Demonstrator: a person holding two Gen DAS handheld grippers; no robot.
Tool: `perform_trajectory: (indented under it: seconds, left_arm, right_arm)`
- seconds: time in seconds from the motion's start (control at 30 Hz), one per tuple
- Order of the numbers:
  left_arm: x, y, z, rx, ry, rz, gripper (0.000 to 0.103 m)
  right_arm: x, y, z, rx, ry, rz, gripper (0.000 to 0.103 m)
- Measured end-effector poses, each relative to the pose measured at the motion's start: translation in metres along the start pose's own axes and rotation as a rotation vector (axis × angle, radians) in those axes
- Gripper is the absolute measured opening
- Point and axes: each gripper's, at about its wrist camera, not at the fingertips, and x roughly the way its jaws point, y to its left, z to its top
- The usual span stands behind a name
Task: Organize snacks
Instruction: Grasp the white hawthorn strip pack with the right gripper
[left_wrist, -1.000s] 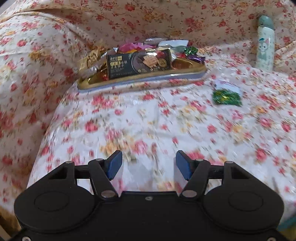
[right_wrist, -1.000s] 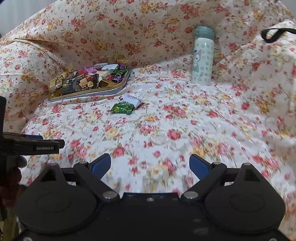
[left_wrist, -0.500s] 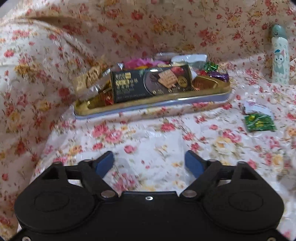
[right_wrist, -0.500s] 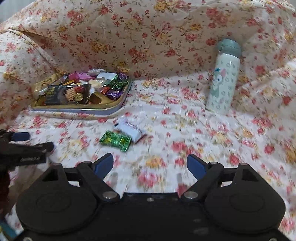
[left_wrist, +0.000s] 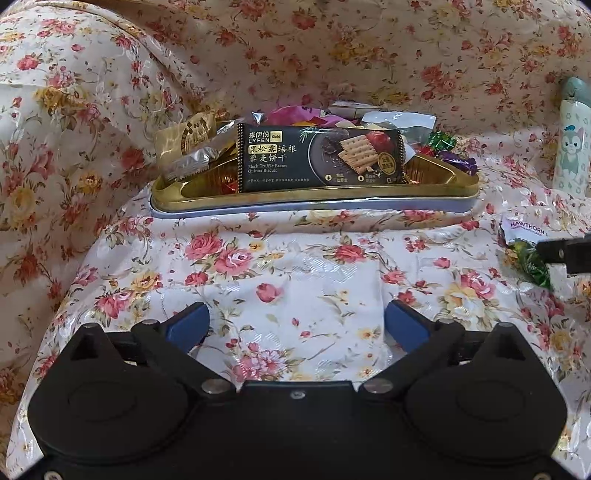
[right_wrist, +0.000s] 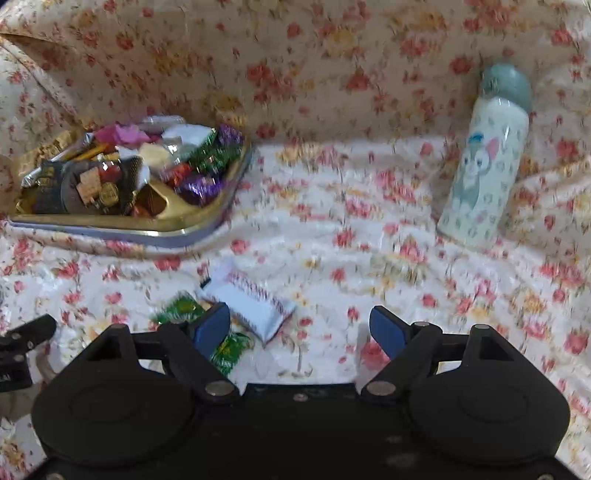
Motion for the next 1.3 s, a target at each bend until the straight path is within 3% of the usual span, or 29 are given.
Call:
perform_trajectory:
  seconds: [0.13,0.3,0.47,0.73,0.87,1.0,1.07,1.17,1.3]
  left_arm:
    - [0.000,0.001,0.000,-0.005,0.002,-0.003,0.102]
    - [0.000,0.001,0.000,-0.009,0.003,-0.005,0.102]
    - [0.000,0.001,0.000,-0.009,0.003,-0.006,0.102]
    - [0.001,0.002,0.000,-0.013,0.005,-0.008,0.103]
    - [-0.001,0.004,-0.001,-0.023,0.003,-0.020,0.102]
    - [-0.001,0.006,0.000,-0.034,0.003,-0.032,0.101]
    - [-0.001,0.004,0.000,-0.030,0.005,-0.027,0.102]
    - [-0.001,0.004,0.000,-0.031,0.006,-0.026,0.102]
    - [0.000,0.003,0.000,-0.028,0.007,-0.021,0.102]
  right_arm:
    - [-0.006,0.005,-0.010,0.031,0.070,0.113,0.086]
    - [-0.028,0.029,-0.024,-0.115,0.031,0.225,0.085]
    - [-0.036,0.025,-0.015,-0.144,-0.092,0.157,0.083]
    - [-0.013,0.022,-0.001,-0.160,-0.064,0.118,0.068]
    - [-0.009,0.040,-0.009,-0.182,0.002,0.209,0.061]
    - [-0.020,0.054,-0.018,-0.238,-0.018,0.309,0.058]
    - [-0.021,0.051,-0.015,-0.217,-0.039,0.286,0.058]
    - [-0.016,0.039,-0.007,-0.191,-0.093,0.177,0.059]
    - [-0.004,0.028,0.001,-0.245,-0.116,0.089,0.063]
